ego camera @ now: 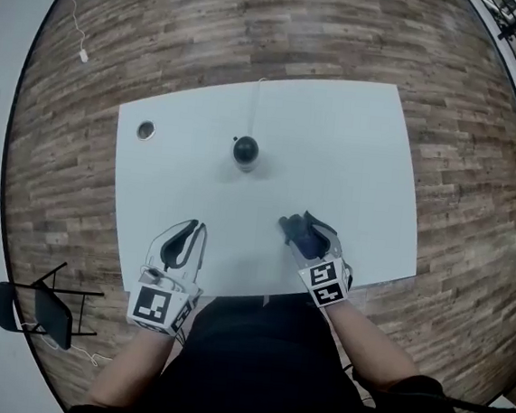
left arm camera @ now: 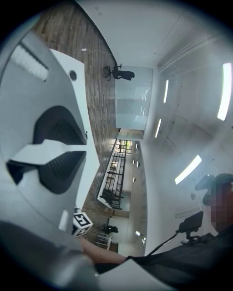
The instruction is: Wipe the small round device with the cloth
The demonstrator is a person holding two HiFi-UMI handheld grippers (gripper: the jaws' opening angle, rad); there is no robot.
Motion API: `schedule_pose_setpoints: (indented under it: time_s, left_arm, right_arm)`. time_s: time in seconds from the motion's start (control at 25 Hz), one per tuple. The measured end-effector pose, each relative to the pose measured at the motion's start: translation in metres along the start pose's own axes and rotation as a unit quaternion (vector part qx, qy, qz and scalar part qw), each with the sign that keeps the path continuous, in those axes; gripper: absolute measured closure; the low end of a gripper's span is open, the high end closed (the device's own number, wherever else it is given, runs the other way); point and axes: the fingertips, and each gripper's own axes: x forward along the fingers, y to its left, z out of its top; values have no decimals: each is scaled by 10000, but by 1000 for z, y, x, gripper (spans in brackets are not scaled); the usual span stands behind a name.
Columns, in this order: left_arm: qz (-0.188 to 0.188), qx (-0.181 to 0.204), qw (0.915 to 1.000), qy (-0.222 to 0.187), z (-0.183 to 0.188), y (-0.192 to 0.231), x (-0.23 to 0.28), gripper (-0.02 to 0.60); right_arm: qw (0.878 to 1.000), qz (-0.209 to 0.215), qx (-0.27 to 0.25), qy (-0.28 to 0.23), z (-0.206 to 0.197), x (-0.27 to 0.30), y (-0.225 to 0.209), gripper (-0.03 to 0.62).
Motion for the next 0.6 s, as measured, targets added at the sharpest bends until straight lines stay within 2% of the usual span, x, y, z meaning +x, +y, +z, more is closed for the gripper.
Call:
schedule_pose_setpoints:
  time_s: [0.44, 0.6]
  left_arm:
    - [-10, -8, 10000, 45, -3, 4, -2, 535]
    - [2, 3, 10000, 35, -3, 2, -3, 537]
  right_arm:
    - [9997, -61, 171, 163, -5, 8, -1, 362]
    - [9997, -45, 66, 215, -6, 10, -4, 370]
